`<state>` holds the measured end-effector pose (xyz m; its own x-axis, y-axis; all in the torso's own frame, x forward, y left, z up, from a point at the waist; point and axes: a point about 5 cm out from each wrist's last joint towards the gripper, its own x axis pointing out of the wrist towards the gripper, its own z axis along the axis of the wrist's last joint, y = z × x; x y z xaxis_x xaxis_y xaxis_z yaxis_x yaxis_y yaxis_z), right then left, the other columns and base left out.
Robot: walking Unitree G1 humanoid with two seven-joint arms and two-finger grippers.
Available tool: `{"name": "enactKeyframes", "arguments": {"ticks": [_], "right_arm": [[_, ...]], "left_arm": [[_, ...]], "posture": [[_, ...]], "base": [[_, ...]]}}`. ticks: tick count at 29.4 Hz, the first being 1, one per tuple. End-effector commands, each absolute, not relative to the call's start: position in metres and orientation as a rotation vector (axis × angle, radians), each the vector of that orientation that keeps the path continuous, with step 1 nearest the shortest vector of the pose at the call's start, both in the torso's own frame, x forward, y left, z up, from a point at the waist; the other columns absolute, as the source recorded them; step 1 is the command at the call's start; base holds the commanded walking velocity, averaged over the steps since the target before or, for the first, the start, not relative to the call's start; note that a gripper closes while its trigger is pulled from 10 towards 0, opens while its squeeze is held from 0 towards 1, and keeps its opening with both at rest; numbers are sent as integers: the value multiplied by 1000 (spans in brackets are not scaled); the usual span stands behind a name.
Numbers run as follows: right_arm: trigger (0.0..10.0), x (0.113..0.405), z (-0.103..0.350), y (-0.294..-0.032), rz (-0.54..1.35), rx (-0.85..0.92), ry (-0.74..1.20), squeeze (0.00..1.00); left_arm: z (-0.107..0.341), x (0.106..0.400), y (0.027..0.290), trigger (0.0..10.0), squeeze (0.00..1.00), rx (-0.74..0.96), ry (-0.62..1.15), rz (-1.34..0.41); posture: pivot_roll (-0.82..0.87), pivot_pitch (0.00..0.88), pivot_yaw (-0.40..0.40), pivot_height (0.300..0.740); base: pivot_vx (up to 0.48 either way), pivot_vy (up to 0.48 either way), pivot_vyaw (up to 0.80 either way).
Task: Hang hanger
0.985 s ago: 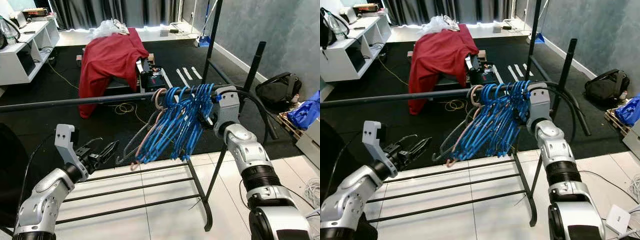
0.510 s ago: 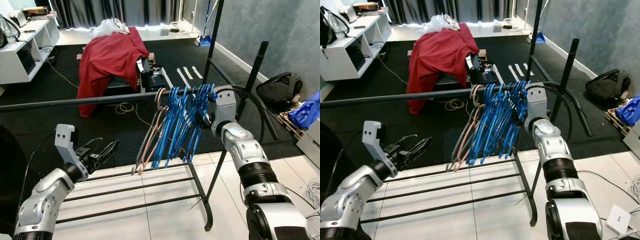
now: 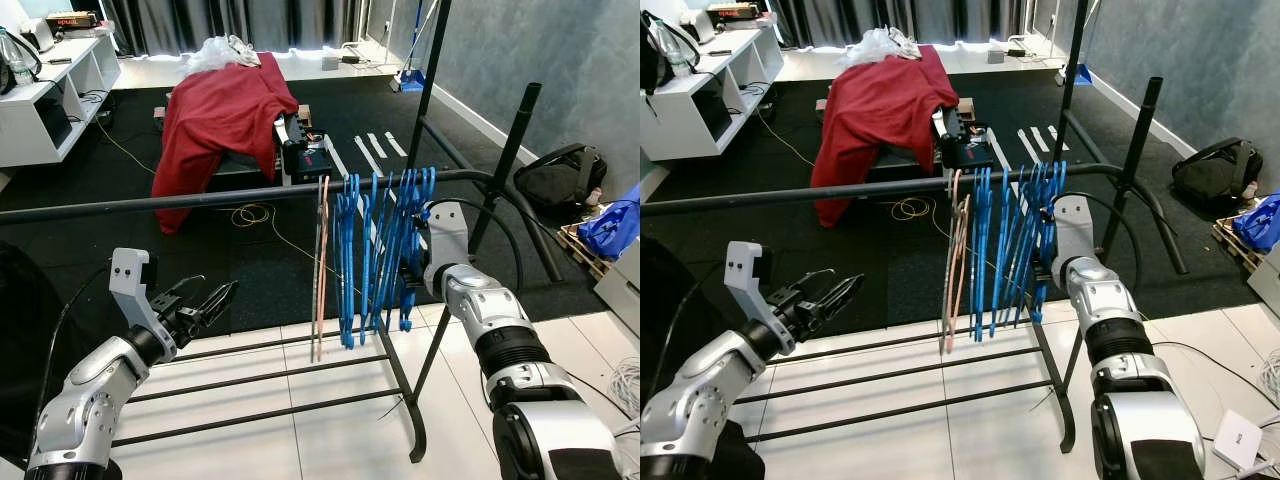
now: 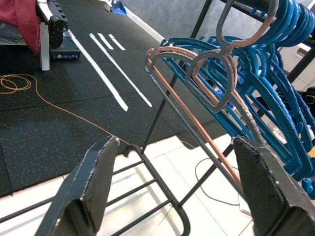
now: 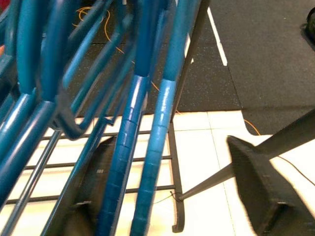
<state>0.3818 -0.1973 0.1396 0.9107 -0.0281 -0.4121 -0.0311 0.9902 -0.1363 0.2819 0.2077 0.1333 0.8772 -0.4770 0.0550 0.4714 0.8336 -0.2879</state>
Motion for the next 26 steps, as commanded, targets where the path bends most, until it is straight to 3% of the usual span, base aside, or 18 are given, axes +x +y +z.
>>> {"name": "enactKeyframes", "arguments": {"ticks": [1, 20, 26], "right_arm": [[0, 383, 144, -200, -11, -126, 404, 0], [0, 384, 161, -206, -52, -184, 318, 0], [0, 374, 145, -208, -15, -191, 385, 0]], "left_arm": [[133, 281, 209, 10000, 0, -307, 20, -501], [132, 283, 207, 10000, 0, -326, 14, -501], [132, 284, 207, 10000, 0, -332, 12, -500]], "posture": [[-10, 21, -6, 740], [-28, 3, -12, 740], [-33, 3, -12, 740]], "base": [[0, 0, 0], [0, 0, 0], [0, 0, 0]]}}
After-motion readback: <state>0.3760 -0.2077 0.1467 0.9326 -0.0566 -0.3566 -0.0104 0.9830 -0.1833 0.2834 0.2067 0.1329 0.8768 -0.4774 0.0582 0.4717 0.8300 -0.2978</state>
